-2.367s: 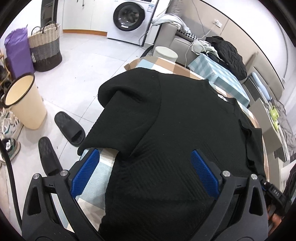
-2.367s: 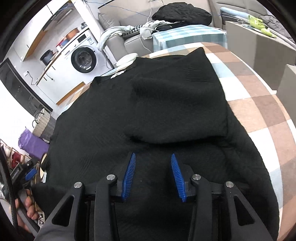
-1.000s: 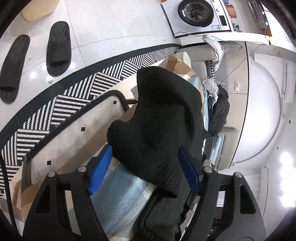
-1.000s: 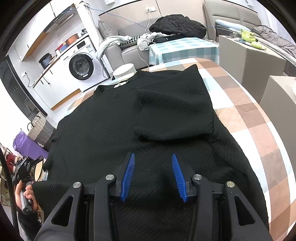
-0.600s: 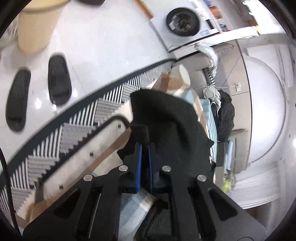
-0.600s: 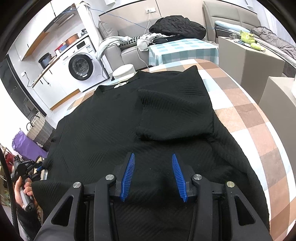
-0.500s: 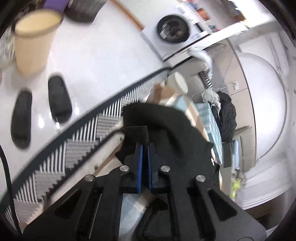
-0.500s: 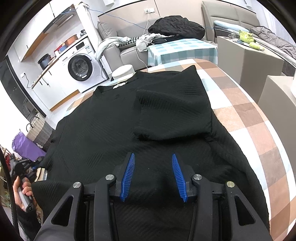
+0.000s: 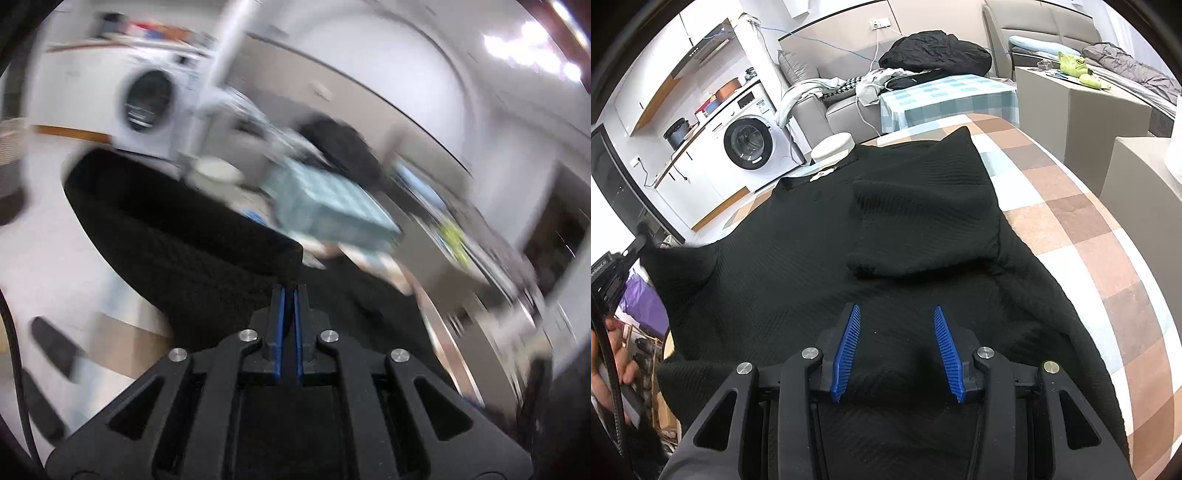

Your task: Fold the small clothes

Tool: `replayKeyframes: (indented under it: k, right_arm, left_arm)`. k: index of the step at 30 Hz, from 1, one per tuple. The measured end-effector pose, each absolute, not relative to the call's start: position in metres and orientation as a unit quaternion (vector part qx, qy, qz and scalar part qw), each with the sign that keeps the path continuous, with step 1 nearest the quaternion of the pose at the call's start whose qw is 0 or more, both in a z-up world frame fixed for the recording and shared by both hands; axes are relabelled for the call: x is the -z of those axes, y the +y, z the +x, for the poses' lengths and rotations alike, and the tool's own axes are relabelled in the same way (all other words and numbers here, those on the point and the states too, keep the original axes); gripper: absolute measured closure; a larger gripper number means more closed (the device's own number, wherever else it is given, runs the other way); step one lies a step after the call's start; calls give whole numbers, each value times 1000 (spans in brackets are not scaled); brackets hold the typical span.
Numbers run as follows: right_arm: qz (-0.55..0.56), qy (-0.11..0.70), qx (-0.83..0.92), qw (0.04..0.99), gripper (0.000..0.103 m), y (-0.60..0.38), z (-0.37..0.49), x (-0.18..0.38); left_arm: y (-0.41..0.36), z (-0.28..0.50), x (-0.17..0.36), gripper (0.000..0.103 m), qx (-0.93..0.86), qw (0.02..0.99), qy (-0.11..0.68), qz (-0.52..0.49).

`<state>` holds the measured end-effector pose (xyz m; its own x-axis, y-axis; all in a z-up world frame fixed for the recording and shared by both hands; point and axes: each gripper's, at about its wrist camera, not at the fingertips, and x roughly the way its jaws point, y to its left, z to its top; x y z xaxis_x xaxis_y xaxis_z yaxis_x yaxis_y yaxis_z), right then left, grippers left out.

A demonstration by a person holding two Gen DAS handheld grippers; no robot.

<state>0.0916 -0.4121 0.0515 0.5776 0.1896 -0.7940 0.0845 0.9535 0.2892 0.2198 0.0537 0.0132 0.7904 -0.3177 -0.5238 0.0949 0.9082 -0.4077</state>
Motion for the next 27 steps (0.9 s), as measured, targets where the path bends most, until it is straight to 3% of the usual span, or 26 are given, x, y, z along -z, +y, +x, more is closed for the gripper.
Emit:
replayKeyframes:
  k: [1,3,5,16,22,25,27]
  right_arm:
    - [150,458,-30,876,60,-413,91,-52]
    - [149,457,-25,876,60,-415,90,-52]
    - [151,459,-23,875,60,-418,90,-51]
    - [150,468,-26,871,59,-417,88,-45]
    - [146,467,-43,871,44,-423,88,-48]
    - [140,459,-54,876,24,-432,82,-54]
    - [134,458,-60,877,18,-441,76,-58]
  left_arm:
    - [40,225,-5,93,132,918,329,-179]
    - [25,229,14,61,140,901,373,-170]
    - [26,225,28,50,124,898,382,-181]
    - [72,212,67,48,61,887,407,-208]
    - [69,187,68,45,38,896,412,-164]
    - [71,162,58,38,31,903,403,-144]
    - [81,141,53,26,23,908,397,-136]
